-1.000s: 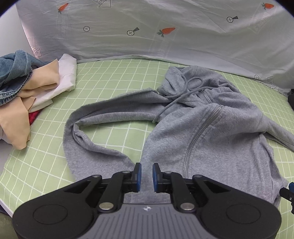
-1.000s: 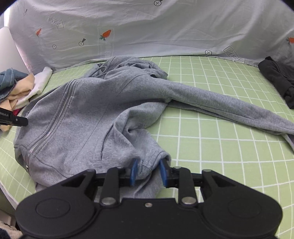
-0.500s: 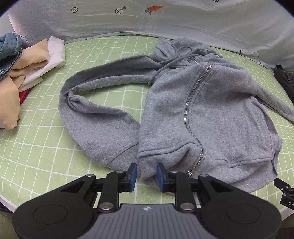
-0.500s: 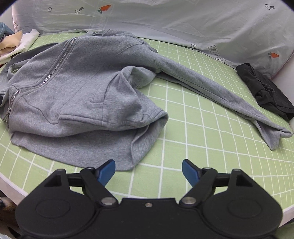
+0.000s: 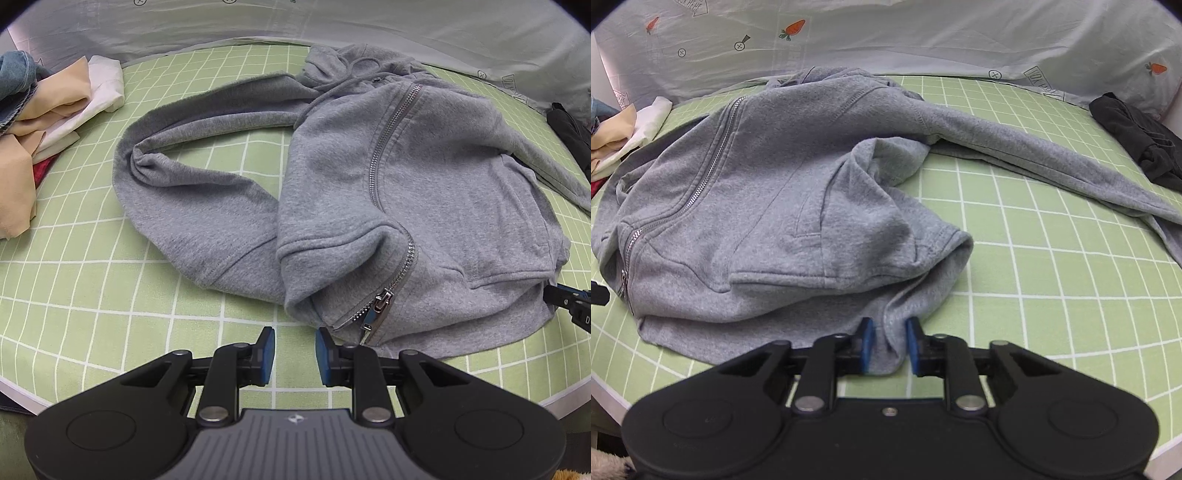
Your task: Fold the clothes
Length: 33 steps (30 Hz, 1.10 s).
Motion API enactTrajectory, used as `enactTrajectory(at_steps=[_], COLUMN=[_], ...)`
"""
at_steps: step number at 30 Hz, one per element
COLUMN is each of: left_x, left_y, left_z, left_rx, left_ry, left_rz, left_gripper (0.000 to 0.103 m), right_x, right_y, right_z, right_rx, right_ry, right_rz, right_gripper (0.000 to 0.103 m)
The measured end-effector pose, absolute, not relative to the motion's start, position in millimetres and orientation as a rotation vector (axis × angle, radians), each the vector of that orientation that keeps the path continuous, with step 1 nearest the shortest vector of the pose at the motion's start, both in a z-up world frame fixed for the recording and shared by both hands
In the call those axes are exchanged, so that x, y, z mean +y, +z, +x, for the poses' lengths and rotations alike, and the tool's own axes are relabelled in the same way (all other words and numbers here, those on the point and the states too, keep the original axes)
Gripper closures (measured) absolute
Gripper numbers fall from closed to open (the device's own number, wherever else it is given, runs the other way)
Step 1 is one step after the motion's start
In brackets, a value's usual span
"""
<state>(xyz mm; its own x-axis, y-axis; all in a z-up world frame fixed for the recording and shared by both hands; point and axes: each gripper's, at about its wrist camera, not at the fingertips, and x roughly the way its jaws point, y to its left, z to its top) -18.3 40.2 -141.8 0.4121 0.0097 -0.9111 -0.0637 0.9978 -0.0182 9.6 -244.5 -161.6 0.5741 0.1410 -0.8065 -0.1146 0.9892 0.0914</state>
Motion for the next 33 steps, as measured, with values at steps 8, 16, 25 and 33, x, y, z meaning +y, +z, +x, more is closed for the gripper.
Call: enactTrajectory(at_steps=[8,16,25,33], left_x=[34,34,29,35], left_y=[-144,-139,-98,-81], left_z=[-10,10,64,162], left_rx=[1.127,1.076,0.885,0.786], left_ry=[0.06,0.089,0.147,0.166], left_rz=[-0.123,-0.265,-0.298,-0.275], left_gripper=[0.073,0.08,0.102,0.103], right_x=[-273,-290,-316,-340], right_y=[-116,-78,-64,-60], right_z=[30,57,114,187], right_rx=[0.821,0.712,0.639,0.593], right_ry=[0.244,0.328,0.352,0.307], right_rz=[0.393,0.636,0.76,0.715], right_gripper=[0.097,0.098,0.098,0.1])
